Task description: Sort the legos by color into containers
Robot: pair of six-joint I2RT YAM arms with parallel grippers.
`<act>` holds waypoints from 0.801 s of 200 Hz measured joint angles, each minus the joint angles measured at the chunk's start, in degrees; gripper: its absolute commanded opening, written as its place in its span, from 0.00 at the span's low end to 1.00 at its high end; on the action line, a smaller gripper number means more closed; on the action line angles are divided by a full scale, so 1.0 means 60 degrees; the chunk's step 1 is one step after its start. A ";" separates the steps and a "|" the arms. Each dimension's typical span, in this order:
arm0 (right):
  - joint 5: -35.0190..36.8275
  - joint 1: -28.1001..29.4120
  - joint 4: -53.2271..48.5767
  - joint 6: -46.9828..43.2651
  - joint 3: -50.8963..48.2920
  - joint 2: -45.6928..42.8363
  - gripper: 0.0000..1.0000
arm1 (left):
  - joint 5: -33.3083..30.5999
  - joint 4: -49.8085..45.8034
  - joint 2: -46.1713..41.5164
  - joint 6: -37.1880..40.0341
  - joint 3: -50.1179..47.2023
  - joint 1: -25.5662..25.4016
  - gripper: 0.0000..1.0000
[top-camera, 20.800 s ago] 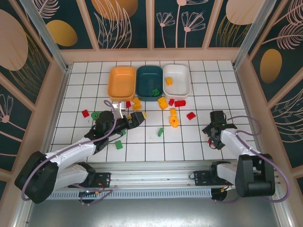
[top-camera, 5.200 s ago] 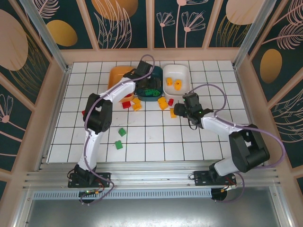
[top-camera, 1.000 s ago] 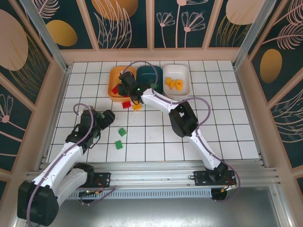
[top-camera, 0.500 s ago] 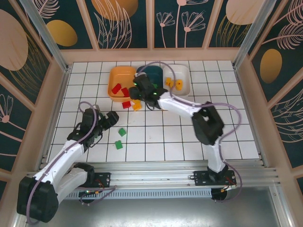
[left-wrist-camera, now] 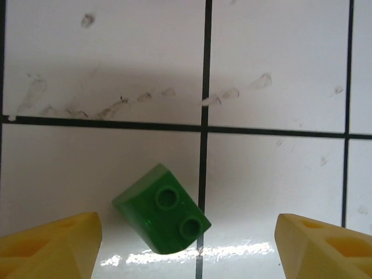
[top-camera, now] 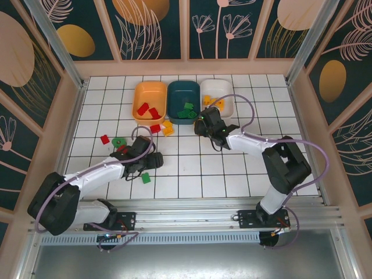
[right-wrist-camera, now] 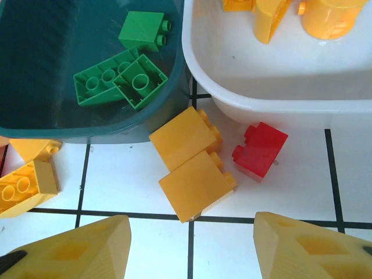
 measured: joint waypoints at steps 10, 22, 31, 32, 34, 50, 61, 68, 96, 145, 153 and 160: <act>0.0000 0.0000 0.0011 0.0004 -0.0004 -0.0087 0.59 | -0.0120 -0.0007 0.0186 0.0102 0.0029 -0.0033 0.78; -0.0004 0.0000 0.0073 0.0004 -0.0004 -0.0153 0.59 | -0.0277 -0.0007 0.0433 0.0204 0.0091 -0.0040 0.77; -0.0007 0.0000 0.0109 0.0004 -0.0004 -0.0157 0.59 | -0.0397 0.0000 0.0594 0.0328 0.0131 -0.0040 0.76; -0.0011 0.0000 0.0109 0.0004 -0.0004 -0.0157 0.59 | -0.0408 0.0000 0.0601 0.0335 0.0131 -0.0040 0.76; -0.0018 0.0000 0.0109 0.0004 -0.0004 -0.0157 0.59 | -0.0433 0.0004 0.0627 0.0357 0.0135 -0.0040 0.76; -0.0066 0.0000 0.0113 0.0004 -0.0004 -0.0157 0.59 | -0.0678 0.0073 0.0761 0.0561 0.0149 -0.0040 0.72; -0.0073 0.0000 0.0146 0.0004 -0.0004 -0.0157 0.59 | -0.0867 0.0135 0.0860 0.0703 0.0186 -0.0040 0.66; -0.0073 0.0000 0.0146 0.0004 -0.0004 -0.0157 0.59 | -0.0987 0.0204 0.0965 0.0780 0.0226 -0.0040 0.64; -0.0073 0.0000 0.0146 0.0004 -0.0004 -0.0157 0.59 | -0.1359 0.0484 0.1304 0.1038 0.0324 -0.0040 0.59; -0.0073 0.0000 0.0142 0.0004 -0.0004 -0.0157 0.59 | -0.1588 0.0871 0.1417 0.1144 0.0324 -0.0040 0.47; -0.0073 -0.0004 0.0142 0.0004 -0.0004 -0.0157 0.59 | -0.1599 0.0922 0.1424 0.1140 0.0324 -0.0040 0.44; -0.0076 0.0000 0.0146 0.0004 -0.0004 -0.0157 0.59 | -0.1603 0.0969 0.1432 0.1122 0.0324 -0.0040 0.43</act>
